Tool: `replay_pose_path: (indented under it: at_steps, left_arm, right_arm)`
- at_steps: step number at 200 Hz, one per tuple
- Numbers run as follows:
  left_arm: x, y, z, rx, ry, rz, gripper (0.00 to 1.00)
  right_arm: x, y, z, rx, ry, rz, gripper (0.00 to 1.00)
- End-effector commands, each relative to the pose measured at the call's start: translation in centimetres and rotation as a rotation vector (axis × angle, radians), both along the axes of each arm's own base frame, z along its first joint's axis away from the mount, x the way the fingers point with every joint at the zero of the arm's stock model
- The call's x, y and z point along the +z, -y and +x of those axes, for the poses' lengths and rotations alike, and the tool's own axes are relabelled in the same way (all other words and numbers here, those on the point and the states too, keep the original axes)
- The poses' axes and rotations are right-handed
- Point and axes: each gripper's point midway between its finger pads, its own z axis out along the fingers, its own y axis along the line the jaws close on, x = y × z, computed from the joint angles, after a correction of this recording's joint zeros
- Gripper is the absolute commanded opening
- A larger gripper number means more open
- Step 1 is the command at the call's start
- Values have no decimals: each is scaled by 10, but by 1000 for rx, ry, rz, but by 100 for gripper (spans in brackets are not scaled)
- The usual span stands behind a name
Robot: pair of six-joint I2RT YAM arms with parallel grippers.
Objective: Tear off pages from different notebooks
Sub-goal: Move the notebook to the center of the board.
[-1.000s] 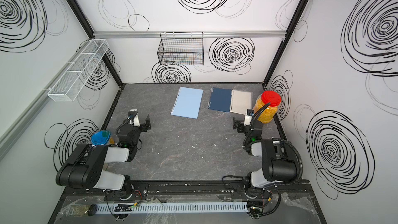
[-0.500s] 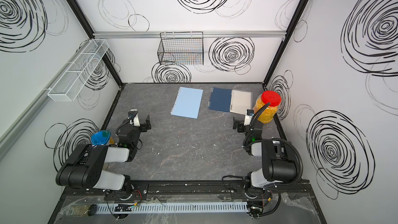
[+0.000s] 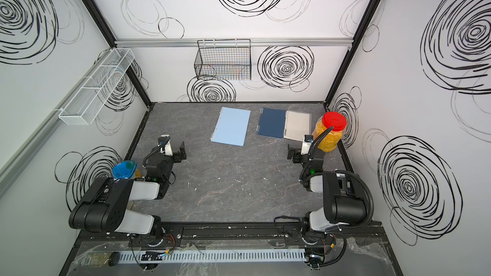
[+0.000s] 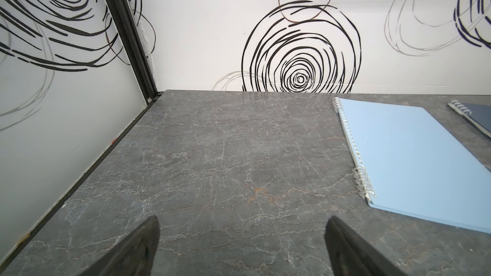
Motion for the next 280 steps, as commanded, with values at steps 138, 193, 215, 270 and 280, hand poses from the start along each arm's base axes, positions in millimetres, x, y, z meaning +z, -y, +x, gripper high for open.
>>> replay_pose_path:
  at_steps: [138, 193, 215, 270, 280]
  left_arm:
    - [121, 12, 8, 188, 91, -105, 99]
    - [134, 56, 62, 114, -112, -113, 99]
    - [110, 80, 98, 9, -267, -138, 93]
    - [53, 108, 156, -60, -487, -127, 82]
    - [42, 115, 164, -94, -506, -145, 77]
  right_arm:
    - [116, 16, -25, -240, 116, -93, 100]
    - [147, -59, -14, -79, 41, 132, 100]
    - [130, -99, 5, 26, -97, 279, 96]
    - [69, -177, 52, 117, -390, 488, 77]
    - [55, -191, 61, 132, -445, 513, 73]
